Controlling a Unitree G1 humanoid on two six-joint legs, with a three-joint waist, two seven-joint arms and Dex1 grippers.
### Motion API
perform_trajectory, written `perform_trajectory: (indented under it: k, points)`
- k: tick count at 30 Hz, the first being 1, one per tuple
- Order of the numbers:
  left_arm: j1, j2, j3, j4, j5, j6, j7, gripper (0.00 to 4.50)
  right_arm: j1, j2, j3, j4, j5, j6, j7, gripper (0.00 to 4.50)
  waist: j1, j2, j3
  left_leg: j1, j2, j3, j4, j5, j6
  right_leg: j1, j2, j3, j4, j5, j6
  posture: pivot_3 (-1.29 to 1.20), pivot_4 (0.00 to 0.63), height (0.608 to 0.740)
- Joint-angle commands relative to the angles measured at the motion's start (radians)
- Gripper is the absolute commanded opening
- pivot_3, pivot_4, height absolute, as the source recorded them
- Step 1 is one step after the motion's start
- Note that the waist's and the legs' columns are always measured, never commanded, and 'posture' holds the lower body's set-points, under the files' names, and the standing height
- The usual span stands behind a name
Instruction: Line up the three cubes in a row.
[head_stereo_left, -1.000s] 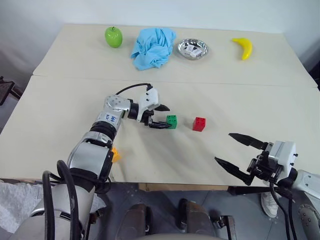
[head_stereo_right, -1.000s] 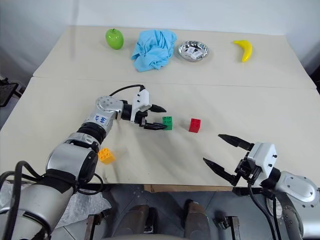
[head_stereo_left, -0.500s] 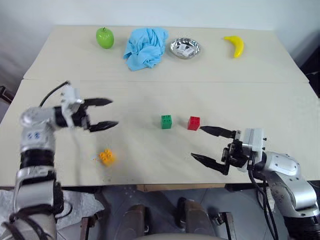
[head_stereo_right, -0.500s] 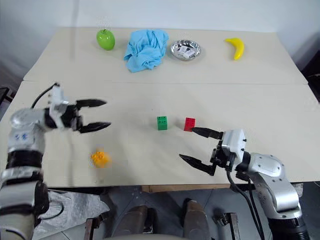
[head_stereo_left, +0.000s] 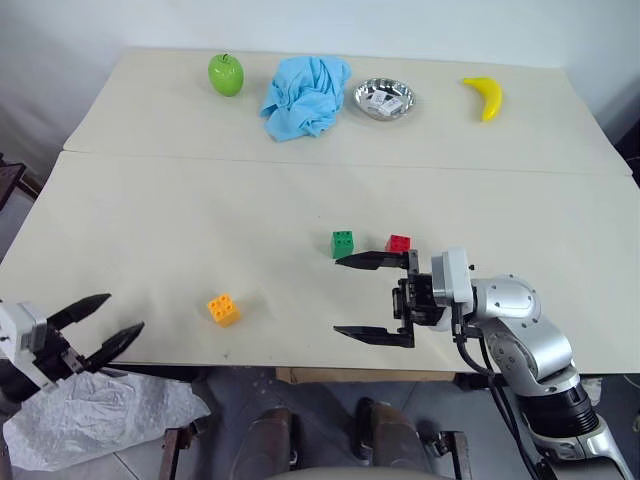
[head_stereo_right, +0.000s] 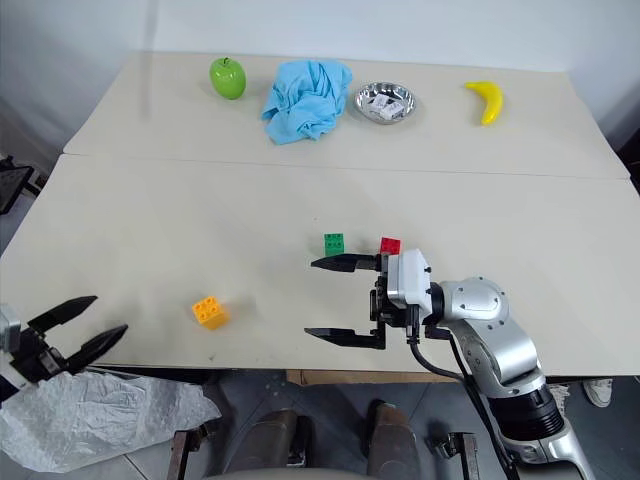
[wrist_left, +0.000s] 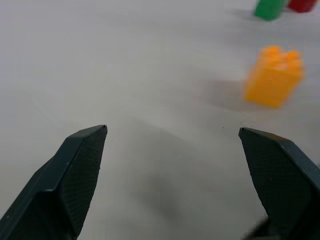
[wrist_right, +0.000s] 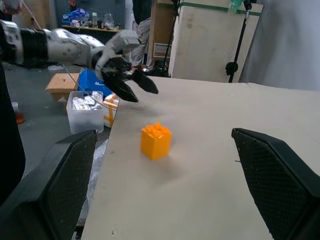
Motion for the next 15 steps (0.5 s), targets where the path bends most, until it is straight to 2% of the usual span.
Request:
perform_trajectory:
  k: [1,5,11,15]
  points:
    - [0.017,-0.011,-0.044,-0.126,-0.049,0.002,-0.001,4.49,0.010,-0.033,-0.050,0.008,0.016,-0.020,0.032,4.50,0.000,0.000,0.000,0.000,0.000,0.000,0.000,0.000,0.000,0.000,0.000,0.000,0.000,0.000,0.000,0.00,0.150,0.740]
    - [-0.047,-0.023,-0.194,-0.171,-0.009,0.006,0.023,4.49,0.048,-0.091,-0.094,0.052,0.008,-0.024,0.072,4.50,0.003,0.002,-0.001,0.000,0.001,0.001,0.000,0.000,0.000,0.000,0.001,0.000,0.000,0.000,-0.001,0.00,0.150,0.740]
    - [-0.141,-0.051,-0.345,-0.102,0.081,-0.039,0.079,4.49,0.083,-0.102,-0.112,0.043,-0.001,-0.026,0.053,4.50,-0.011,0.002,-0.001,0.000,0.002,0.005,-0.001,0.000,0.000,-0.002,0.003,0.000,0.001,0.000,-0.001,0.00,0.150,0.740]
    - [-0.165,-0.054,-0.377,-0.073,0.084,-0.057,0.084,3.64,0.126,-0.102,-0.133,0.011,-0.009,-0.034,0.013,4.50,-0.020,0.002,-0.001,0.000,0.002,0.006,-0.001,0.000,0.000,-0.002,0.003,0.000,0.001,-0.001,-0.001,0.00,0.150,0.740]
